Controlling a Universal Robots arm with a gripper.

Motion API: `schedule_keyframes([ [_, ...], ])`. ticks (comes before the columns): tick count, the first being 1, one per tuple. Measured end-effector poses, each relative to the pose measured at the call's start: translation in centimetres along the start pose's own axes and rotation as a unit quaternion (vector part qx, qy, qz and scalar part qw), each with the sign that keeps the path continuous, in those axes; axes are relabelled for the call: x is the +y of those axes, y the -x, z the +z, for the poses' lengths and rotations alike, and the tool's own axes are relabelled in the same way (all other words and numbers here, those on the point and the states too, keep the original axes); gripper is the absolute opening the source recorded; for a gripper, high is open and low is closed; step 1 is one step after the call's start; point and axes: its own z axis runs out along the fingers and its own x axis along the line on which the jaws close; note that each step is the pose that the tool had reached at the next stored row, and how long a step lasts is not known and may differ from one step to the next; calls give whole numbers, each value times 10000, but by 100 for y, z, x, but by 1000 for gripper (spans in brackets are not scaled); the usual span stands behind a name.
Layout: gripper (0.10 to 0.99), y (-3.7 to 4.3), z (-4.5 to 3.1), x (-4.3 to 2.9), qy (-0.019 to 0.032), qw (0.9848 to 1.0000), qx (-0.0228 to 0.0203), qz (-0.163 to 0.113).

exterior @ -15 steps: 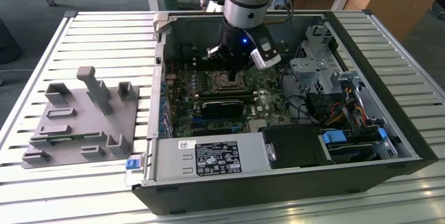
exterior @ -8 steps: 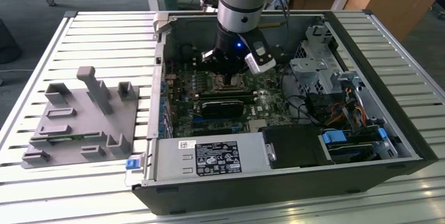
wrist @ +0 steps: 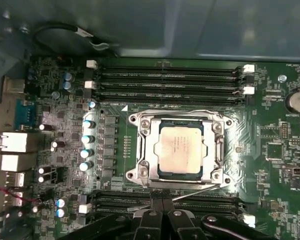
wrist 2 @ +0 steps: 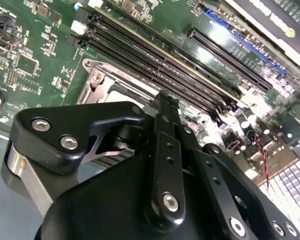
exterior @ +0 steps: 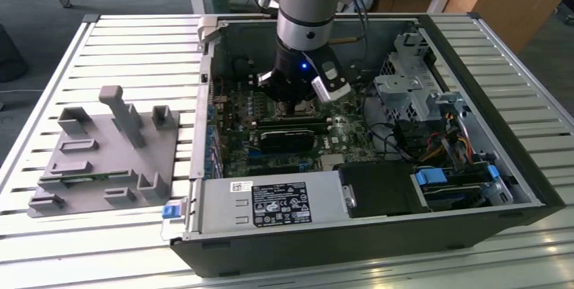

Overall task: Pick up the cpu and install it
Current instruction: 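Install the second cpu locking lever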

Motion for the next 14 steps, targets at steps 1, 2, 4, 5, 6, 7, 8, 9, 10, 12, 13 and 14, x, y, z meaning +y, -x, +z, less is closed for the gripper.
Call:
schedule_keyframes([
  [1, 106, 0, 20, -2, 0, 10000, 0, -4],
  [2, 106, 0, 36, -3, 1, 10000, 1, -7],
  [4, 106, 0, 73, -6, 6, 10000, 1, -11],
  [5, 106, -1, 77, -7, 34, 10000, 1, -14],
  [6, 106, -1, 77, -11, 96, 10000, -1, -16],
  [7, 106, -3, 77, -22, 175, 9998, -3, -19],
  [8, 106, -4, 76, -37, 243, 9997, -4, -22],
  [9, 106, -6, 74, -56, 292, 9996, -5, -23],
  [10, 106, -8, 73, -76, 330, 9995, -7, -25],
  [12, 106, -14, 71, -116, 397, 9992, -9, -28],
  [13, 106, -18, 69, -136, 427, 9991, -9, -29],
  [14, 106, -25, 68, -151, 461, 9989, -10, -30],
])
